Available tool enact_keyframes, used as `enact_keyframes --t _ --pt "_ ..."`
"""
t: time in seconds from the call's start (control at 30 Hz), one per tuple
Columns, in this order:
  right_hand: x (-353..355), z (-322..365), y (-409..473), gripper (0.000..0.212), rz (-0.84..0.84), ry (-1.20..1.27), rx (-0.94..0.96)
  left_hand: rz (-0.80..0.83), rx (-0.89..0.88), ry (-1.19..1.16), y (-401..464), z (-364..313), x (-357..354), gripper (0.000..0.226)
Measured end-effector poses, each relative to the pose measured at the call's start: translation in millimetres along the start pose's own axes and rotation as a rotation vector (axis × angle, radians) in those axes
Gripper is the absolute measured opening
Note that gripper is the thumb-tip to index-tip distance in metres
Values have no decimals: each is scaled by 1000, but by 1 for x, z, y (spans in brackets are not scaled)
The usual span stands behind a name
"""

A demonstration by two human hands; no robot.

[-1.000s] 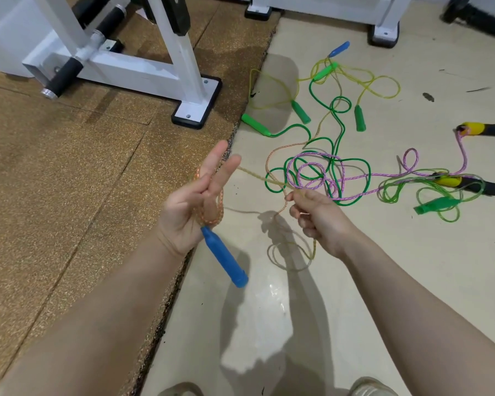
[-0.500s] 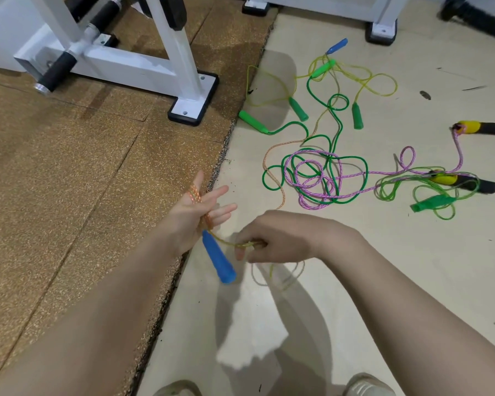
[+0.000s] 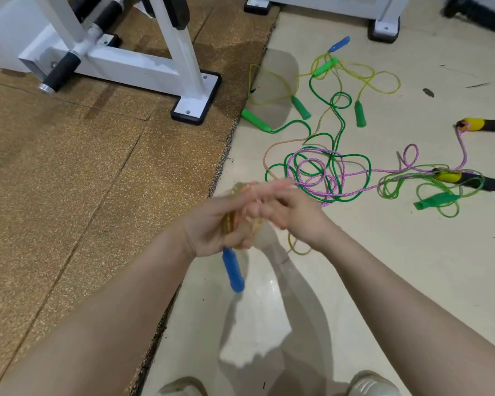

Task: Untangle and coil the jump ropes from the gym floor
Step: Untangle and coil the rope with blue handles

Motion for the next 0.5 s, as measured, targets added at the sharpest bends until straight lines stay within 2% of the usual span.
enact_keyframes --t 0.07,0.13,0.17,0.23,0.3,0.37,0.4,0.5 --pt "-19 1 -14 25 273 -60 -60 -215 -113 35 2 -14 9 50" --pt "-31 1 -28 25 540 -217 -161 -521 -190 84 -1 -23 30 49" --pt "-33 3 -32 24 627 -314 -170 -653 -208 121 -5 -26 41 49" --pt "-32 19 -36 18 676 -403 -79 -817 -153 270 -13 -24 58 48" --pt "-25 37 -33 15 590 -435 91 -816 -33 437 -16 -15 58 43" --pt "-12 50 -25 10 435 -336 198 -724 108 567 -13 -3 47 28" --pt "-4 50 -19 10 339 -221 207 -657 174 578 -11 3 38 35" --pt "19 33 -1 16 24 155 133 -396 283 448 -3 10 15 82"
Point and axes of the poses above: each hand's wrist, its own y-axis towards the middle knuckle, its own x-axis out of the back of the hand, z = x × y, the point moved 5 cm from there along y, towards the middle knuckle, and after that the axes turned 6 degrees about -x, right-handed, at the moved point
